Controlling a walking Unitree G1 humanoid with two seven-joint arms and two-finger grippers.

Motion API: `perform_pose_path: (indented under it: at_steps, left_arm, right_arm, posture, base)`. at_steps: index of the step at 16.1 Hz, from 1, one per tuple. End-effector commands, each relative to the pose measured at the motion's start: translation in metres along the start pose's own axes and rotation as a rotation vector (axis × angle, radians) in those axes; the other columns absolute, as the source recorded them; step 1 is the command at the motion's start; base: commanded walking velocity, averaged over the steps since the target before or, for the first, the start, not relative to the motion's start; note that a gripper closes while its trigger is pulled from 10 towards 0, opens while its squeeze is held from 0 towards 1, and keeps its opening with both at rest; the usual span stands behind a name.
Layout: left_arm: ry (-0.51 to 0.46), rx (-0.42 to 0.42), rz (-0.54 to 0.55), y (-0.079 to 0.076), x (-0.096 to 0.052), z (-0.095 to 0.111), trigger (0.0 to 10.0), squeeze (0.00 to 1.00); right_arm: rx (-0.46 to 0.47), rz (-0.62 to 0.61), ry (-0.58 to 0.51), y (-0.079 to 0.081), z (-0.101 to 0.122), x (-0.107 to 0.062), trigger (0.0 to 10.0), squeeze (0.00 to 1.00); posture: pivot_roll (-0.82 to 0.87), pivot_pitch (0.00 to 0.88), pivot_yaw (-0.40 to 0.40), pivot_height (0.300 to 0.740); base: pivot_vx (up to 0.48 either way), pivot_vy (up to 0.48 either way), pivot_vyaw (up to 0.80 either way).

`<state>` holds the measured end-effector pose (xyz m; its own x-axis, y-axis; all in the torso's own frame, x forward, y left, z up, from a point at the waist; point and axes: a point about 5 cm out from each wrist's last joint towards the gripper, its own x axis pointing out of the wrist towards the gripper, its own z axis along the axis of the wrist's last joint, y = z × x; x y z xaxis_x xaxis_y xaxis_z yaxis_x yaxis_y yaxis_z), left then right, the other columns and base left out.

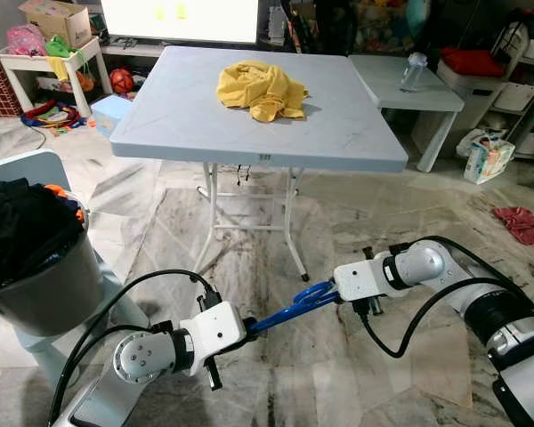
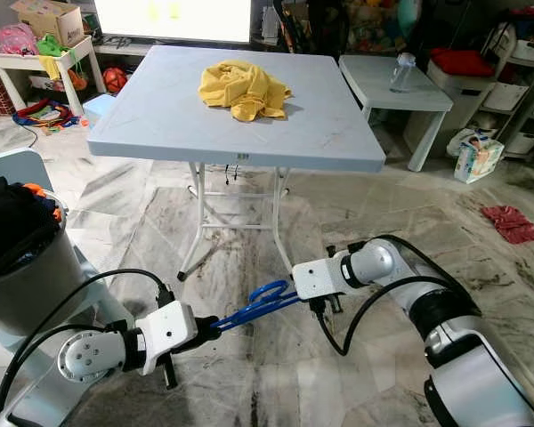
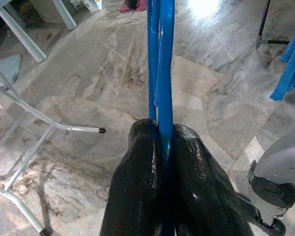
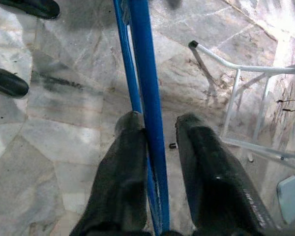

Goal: Hang hanger

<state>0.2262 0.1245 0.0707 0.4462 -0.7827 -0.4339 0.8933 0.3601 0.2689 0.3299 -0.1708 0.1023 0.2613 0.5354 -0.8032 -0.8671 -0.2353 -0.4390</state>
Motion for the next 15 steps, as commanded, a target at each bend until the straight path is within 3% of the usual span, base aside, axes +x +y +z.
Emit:
perform_pose_path:
  at_steps: [1,11,12,15]
  left_arm:
    - [0.004,0.011,-0.021,-0.004,0.001,0.000,10.0,0.00]
    - [-0.002,0.013,0.003,-0.005,0.004,0.000,10.0,0.01]
    - [-0.022,-0.024,0.060,0.001,0.004,0.000,10.0,1.00]
    - [-0.038,-0.013,0.147,0.008,0.005,0.002,10.0,1.00]
  right_arm:
    - [-0.005,0.004,0.017,-0.004,-0.003,-0.007,0.0,0.00]
    - [-0.010,0.092,0.016,0.008,-0.004,-0.002,0.0,0.00]
    - [-0.008,0.082,0.022,0.007,-0.005,-0.002,0.0,0.00]
    - [-0.027,0.017,0.093,0.002,-0.010,-0.002,0.0,0.00]
  posture:
    - [0.11,0.000,-0.089,0.740]
    - [0.11,0.000,-0.096,0.740]
    - [0.11,0.000,-0.097,0.740]
    - [0.11,0.000,-0.097,0.740]
  base:
    - [0.000,0.000,0.00]
    - [0.000,0.000,0.00]
    - [0.000,0.000,0.00]
    - [0.000,0.000,0.00]
